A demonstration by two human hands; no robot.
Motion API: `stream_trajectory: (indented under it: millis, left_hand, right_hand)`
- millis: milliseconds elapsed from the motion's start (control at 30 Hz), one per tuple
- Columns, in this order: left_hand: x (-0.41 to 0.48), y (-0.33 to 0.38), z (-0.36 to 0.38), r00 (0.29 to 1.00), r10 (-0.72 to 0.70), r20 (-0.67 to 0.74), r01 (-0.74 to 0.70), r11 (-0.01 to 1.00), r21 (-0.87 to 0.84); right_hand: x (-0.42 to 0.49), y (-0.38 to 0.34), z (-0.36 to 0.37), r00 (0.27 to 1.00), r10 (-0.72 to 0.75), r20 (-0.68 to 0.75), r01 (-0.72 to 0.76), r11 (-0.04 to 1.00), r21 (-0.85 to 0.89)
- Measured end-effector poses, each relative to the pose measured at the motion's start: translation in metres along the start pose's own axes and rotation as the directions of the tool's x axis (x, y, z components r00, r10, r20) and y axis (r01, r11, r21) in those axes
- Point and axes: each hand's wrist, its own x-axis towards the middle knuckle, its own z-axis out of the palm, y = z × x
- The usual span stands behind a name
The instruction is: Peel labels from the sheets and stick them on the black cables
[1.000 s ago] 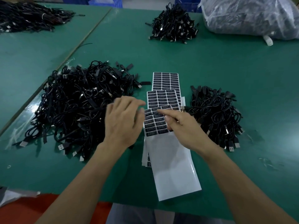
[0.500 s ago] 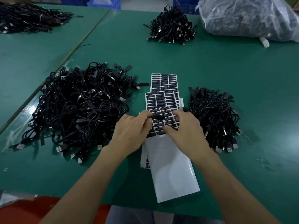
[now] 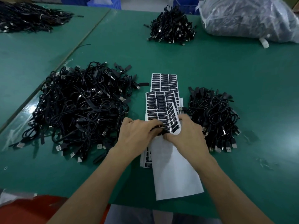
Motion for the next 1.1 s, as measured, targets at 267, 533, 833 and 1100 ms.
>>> stream_trajectory:
  millis: [267,533,833,1100]
  left_hand:
    - [-0.001,-0.003,-0.011,0.975,-0.015,-0.223,0.011,1.0,-0.019]
    - [0.002,0.018,-0.008,0.988,-0.101,-0.116,0.066,0.959,-0.274]
    - [0.0,0.01,0.023,0.957,-0.279,-0.077,0.218,0.868,-0.446]
    - [-0.006,0.016,0.018,0.973,-0.211,-0.092,0.128,0.826,-0.548]
  right_hand:
    - [0.006,0.011,-0.003,0.998,0.029,-0.057,-0.011,0.953,0.303]
    - [0.005,0.009,0.004,0.998,0.024,-0.051,0.002,0.893,0.45]
    - [0.005,0.007,0.018,0.998,0.036,-0.051,0.007,0.75,0.662]
    - [0.008,0.015,0.022,0.995,0.077,-0.071,-0.005,0.707,0.708]
